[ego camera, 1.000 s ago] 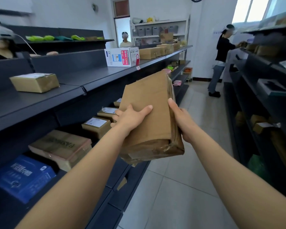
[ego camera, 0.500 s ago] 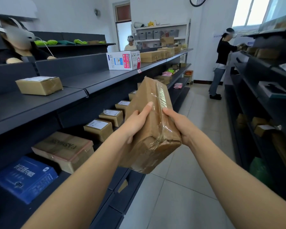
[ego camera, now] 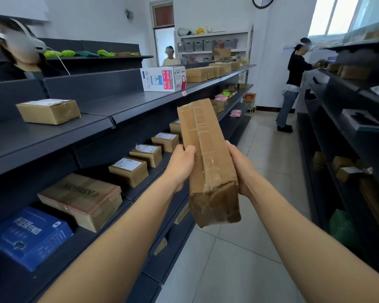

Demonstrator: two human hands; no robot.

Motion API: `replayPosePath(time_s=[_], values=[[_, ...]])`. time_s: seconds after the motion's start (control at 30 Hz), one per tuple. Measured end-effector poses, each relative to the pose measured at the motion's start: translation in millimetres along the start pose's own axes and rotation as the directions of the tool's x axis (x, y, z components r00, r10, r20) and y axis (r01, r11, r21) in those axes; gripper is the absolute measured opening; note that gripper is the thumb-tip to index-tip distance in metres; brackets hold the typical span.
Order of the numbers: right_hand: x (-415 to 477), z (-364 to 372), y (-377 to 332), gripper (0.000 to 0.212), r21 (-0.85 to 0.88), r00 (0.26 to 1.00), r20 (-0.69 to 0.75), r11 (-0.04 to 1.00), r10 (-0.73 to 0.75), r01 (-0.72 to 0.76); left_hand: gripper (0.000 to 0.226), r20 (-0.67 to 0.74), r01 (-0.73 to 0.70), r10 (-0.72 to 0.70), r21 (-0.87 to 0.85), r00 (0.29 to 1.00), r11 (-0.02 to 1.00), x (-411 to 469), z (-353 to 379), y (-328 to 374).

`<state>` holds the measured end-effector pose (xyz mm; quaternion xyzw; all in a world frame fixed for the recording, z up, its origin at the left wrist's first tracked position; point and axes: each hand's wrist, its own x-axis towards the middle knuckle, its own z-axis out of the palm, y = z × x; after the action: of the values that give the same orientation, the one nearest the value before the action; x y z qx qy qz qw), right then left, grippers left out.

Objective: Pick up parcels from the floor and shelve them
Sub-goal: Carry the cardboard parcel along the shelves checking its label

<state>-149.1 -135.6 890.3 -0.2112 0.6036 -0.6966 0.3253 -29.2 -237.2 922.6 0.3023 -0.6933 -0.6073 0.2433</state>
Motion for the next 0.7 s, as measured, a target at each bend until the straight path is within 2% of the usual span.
replayPosePath(time_s=[0.1,0.23,0.37,0.47,0.5,0.63,0.7], values=[[-3,-1,1,0.067,-0.101,0.998,0.046,0.994,0.053,-0.049,0.054,0.015,-0.011,0.011,-0.031,1.000,0.999,2,-1,-1],[-3,-4,2,0.083,-0.112,0.995,0.044,0.990,0.093,-0.088,0.097,0.071,-0.040,0.042,-0.035,0.997,0.999,1,6,-4],[-2,-9,2,0.093,-0.169,0.994,0.015,0.980,0.108,-0.104,0.105,0.094,-0.021,0.025,-0.037,0.995,0.999,6,8,-4],[4,-12,7,0.104,-0.140,0.996,-0.011,0.986,0.094,-0.095,0.105,0.101,-0.049,0.051,-0.018,0.994,0.999,8,11,-3],[8,-12,10,0.105,-0.112,0.994,-0.026,0.988,0.102,-0.104,0.106,0.101,-0.061,0.061,-0.003,0.993,0.998,8,13,-2],[21,-15,18,0.073,0.017,0.986,-0.057,0.987,0.158,-0.157,0.110,0.113,-0.097,0.092,0.037,0.989,0.995,7,20,3],[22,-21,19,0.081,0.031,0.984,-0.022,0.984,0.178,-0.177,0.108,0.120,-0.089,0.083,0.044,0.989,0.995,7,22,4]])
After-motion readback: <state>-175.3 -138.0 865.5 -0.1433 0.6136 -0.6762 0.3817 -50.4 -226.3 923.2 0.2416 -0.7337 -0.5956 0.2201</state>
